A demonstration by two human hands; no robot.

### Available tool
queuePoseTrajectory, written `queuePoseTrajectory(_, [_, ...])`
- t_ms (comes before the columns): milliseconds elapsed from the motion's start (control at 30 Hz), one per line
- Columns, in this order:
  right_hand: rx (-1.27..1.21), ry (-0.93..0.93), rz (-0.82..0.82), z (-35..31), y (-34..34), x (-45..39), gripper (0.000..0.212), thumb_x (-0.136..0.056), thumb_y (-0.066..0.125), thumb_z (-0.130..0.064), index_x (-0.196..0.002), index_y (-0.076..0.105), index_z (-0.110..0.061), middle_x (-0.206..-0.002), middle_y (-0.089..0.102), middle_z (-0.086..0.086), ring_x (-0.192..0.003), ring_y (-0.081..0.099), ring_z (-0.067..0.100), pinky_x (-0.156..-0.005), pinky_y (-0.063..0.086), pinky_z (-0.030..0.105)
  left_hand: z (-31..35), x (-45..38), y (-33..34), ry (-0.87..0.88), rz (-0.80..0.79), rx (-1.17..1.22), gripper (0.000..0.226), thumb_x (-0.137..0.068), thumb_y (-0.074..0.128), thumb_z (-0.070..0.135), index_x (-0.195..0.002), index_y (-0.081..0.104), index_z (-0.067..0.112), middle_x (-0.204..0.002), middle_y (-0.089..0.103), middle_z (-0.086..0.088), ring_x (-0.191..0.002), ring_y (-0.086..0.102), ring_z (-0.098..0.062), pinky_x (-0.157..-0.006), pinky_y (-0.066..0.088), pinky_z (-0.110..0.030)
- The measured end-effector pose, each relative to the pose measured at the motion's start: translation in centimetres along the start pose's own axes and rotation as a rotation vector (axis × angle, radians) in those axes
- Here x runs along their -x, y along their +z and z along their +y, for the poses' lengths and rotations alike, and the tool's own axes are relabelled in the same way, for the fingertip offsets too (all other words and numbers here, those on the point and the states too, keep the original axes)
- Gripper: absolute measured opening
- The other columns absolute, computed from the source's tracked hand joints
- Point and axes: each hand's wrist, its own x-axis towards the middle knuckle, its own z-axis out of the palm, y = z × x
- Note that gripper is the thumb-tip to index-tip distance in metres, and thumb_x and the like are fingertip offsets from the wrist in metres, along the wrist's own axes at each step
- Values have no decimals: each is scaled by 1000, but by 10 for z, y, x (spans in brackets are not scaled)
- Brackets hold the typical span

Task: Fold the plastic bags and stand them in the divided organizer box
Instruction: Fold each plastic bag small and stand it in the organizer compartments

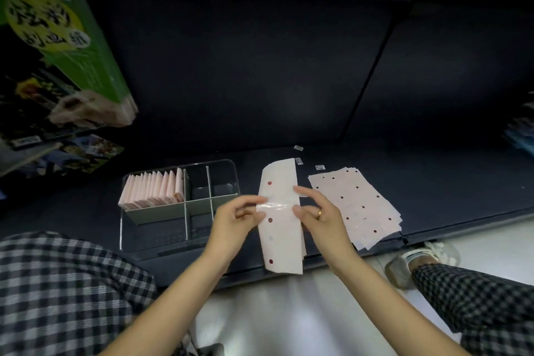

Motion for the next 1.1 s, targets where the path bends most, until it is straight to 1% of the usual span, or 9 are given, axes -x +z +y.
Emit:
queuePoseTrajectory(167, [41,-39,-11,-9,4,2,29,-81,68,-1,-90,70,-28,-83,72,-1,-74,65,6,-72,52,16,8,1,-4,64,42,-49,30,-78,70,-6,-92,72,20,-83,71,4,-74,64,-3,-71,53,-15])
queuePoseTrajectory(267, [186,-85,30,-9,6,0,32,-78,72,-4,-75,70,-36,-72,71,-10,-66,62,1,-64,48,11,10,0,-7,181,66,-261,25,-79,71,0,-91,73,22,-81,68,16,-76,63,3,-69,47,-9])
queuePoseTrajectory(433, [362,-158,52,-15,6,-7,24,-75,76,-15,-67,69,-36,-83,59,-9,-83,55,3,-75,43,15,10,-8,-19,351,53,-474,14,-85,67,14,-84,70,27,-91,52,10,-92,50,-4,-77,39,-11])
queuePoseTrajectory(500, [333,-156,29,-22,5,-11,21,-76,75,-13,-67,68,-31,-85,60,-8,-85,56,7,-76,43,18,10,-11,-24,278,-7,-378,13,-87,64,17,-90,63,30,-105,56,12,-103,53,-6,-86,46,-22])
queuePoseTrajectory(567, [244,-132,-9,-29,7,-15,17,-79,72,-11,-68,67,-23,-77,66,-8,-76,59,4,-71,45,15,13,-13,-25,103,-134,-205,15,-89,62,15,-99,57,26,-107,65,5,-101,61,-16,-79,51,-39])
queuePoseTrajectory(633, [166,-111,-11,-34,12,-18,13,-84,66,-14,-73,63,-18,-73,66,-10,-68,57,-1,-63,43,9,15,-12,-24,-26,-193,-70,13,-92,58,12,-104,57,16,-99,70,-4,-90,66,-23,-72,53,-42])
queuePoseTrajectory(733, [48,-18,7,-32,30,-19,10,-94,53,-27,-88,54,-19,-77,61,-8,-63,56,-5,-54,43,10,14,-7,-19,-148,-154,132,17,-97,50,14,-110,59,10,-101,71,-10,-90,68,-27,-79,54,-50])
queuePoseTrajectory(933, [-69,106,10,-14,78,-15,21,-99,36,-41,-94,44,-22,-89,63,-4,-74,63,3,-62,51,22,9,2,-17,-226,-178,269,23,-98,47,22,-118,57,17,-105,69,-8,-87,67,-22,-64,55,-35])
queuePoseTrajectory(1100, [-70,89,-161,-15,77,-36,17,-96,49,-31,-92,61,-19,-88,70,-3,-76,65,4,-62,51,18,14,-17,-55,-340,-297,125,23,-96,50,25,-111,61,12,-102,71,-10,-93,67,-27,-78,57,-42])
